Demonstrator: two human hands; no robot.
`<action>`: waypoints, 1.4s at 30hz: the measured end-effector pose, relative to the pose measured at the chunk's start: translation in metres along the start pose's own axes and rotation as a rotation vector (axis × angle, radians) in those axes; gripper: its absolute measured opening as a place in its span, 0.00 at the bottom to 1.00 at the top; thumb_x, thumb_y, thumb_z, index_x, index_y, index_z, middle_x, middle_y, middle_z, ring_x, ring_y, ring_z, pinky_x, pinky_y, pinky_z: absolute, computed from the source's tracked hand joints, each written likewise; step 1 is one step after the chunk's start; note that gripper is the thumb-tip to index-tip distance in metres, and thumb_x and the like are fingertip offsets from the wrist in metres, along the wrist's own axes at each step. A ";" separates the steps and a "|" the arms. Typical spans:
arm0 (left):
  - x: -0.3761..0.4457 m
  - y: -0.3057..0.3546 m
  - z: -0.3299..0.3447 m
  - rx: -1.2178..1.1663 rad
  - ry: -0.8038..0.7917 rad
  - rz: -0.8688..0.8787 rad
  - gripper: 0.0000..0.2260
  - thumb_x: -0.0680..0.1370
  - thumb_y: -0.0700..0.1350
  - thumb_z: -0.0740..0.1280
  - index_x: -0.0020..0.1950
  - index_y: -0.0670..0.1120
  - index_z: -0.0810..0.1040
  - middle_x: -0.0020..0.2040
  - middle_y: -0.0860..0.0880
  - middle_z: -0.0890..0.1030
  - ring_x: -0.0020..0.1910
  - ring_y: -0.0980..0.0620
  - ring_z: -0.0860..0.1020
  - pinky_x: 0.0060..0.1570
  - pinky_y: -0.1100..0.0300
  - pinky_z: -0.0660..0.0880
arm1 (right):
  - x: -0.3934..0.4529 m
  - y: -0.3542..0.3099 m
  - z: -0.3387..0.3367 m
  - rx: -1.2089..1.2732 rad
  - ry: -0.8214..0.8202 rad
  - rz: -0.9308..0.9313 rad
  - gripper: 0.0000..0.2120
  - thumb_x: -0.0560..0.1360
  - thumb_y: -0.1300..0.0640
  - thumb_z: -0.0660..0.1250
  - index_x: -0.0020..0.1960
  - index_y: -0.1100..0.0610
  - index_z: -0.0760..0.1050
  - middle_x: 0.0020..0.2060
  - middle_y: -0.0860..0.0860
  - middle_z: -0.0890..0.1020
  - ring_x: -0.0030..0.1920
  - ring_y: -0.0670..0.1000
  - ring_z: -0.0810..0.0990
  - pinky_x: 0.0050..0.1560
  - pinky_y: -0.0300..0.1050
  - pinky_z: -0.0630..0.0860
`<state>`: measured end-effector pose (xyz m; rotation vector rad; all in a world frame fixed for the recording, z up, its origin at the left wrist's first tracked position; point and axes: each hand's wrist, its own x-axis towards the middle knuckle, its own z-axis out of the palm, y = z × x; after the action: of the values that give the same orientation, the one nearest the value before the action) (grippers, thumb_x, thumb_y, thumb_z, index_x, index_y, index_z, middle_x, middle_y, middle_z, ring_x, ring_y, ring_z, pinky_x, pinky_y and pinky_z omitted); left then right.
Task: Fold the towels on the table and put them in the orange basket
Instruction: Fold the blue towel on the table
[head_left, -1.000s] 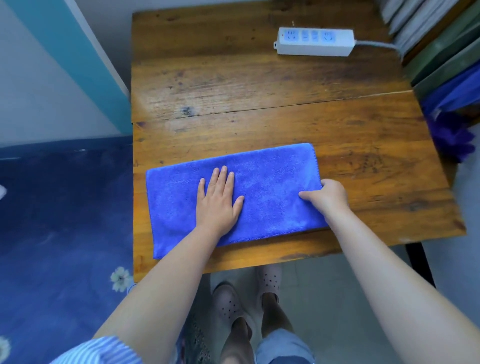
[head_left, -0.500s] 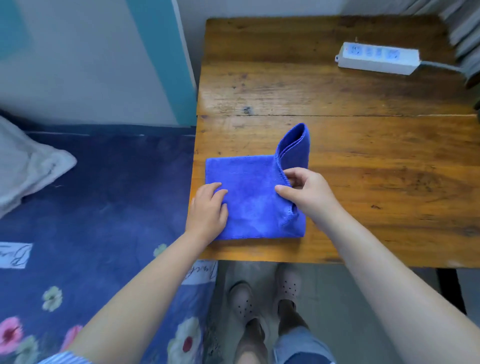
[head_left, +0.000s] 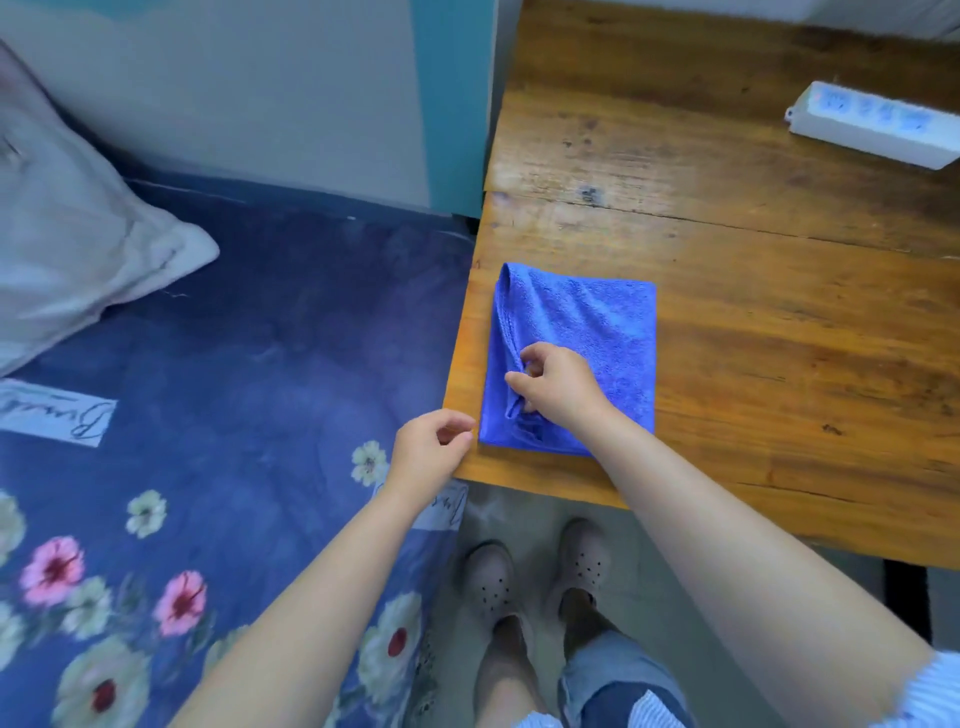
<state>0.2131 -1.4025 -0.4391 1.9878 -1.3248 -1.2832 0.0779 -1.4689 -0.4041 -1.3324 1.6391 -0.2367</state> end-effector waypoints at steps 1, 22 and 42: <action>0.000 -0.002 -0.001 -0.027 0.011 -0.024 0.08 0.75 0.33 0.63 0.51 0.37 0.81 0.43 0.47 0.79 0.39 0.55 0.74 0.37 0.75 0.69 | 0.000 0.001 0.003 0.040 -0.035 0.020 0.14 0.78 0.61 0.59 0.61 0.66 0.70 0.41 0.54 0.74 0.33 0.52 0.75 0.40 0.41 0.75; 0.026 0.022 0.046 1.009 -0.108 0.556 0.25 0.71 0.52 0.54 0.56 0.41 0.81 0.58 0.45 0.82 0.56 0.44 0.81 0.59 0.52 0.62 | 0.034 0.076 -0.064 -0.867 0.081 -0.394 0.36 0.69 0.41 0.38 0.72 0.54 0.61 0.74 0.54 0.59 0.75 0.60 0.54 0.73 0.58 0.50; 0.023 0.025 0.032 1.015 -0.248 0.483 0.38 0.71 0.65 0.48 0.66 0.38 0.72 0.67 0.39 0.73 0.66 0.38 0.71 0.61 0.39 0.68 | -0.044 0.137 -0.059 -0.944 0.096 -0.858 0.22 0.64 0.55 0.55 0.55 0.56 0.77 0.53 0.56 0.82 0.54 0.57 0.81 0.57 0.51 0.74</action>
<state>0.1759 -1.4300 -0.4465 1.8331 -2.7534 -0.6591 -0.0584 -1.4042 -0.4405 -2.7493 1.1549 -0.0016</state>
